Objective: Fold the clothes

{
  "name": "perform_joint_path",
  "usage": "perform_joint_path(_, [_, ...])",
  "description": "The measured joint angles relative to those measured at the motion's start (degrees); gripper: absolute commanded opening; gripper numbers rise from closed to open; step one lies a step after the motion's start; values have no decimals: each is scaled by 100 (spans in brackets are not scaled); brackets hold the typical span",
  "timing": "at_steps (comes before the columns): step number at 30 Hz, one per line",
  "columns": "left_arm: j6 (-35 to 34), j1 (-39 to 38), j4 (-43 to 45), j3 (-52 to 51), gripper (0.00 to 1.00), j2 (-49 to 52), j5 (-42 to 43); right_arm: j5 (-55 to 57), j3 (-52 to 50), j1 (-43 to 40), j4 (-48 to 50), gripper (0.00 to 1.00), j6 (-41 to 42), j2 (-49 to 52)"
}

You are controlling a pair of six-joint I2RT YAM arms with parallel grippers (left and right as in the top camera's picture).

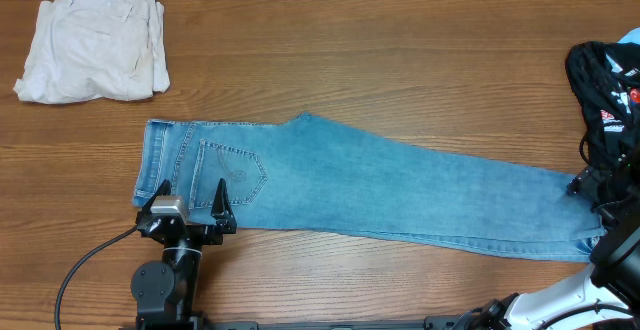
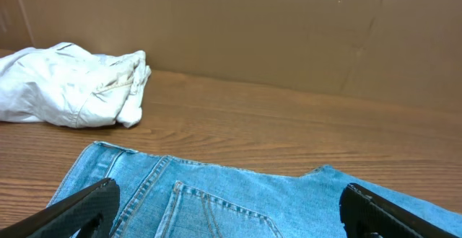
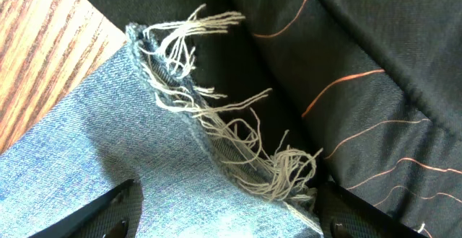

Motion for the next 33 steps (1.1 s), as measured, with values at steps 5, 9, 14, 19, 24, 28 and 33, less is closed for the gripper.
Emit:
perform_joint_path(5, [0,7,-2,0,100,-15,-26,-356,-4323,3901,5268,100,17,-3412])
perform_joint_path(9, [17,7,24,9,100,-2,-52,-887,-6852,5130,4629,100,4,-8102])
perform_joint_path(14, [17,7,0,-2,100,-31,-42,-811,-6701,4942,5084,100,17,-10810])
perform_joint_path(19, [17,7,-2,-2,100,-28,-39,-769,-6859,4940,4822,100,22,-10747])
perform_joint_path(24, [17,7,-2,-2,100,-31,-39,-767,-6859,4940,4861,100,20,-10749])
perform_joint_path(28, [17,7,0,-2,100,-31,-39,-767,-6859,4940,4859,100,22,-10749])
perform_joint_path(33, [17,7,0,-2,100,-31,-42,-767,-6859,4940,4859,100,20,-10749])
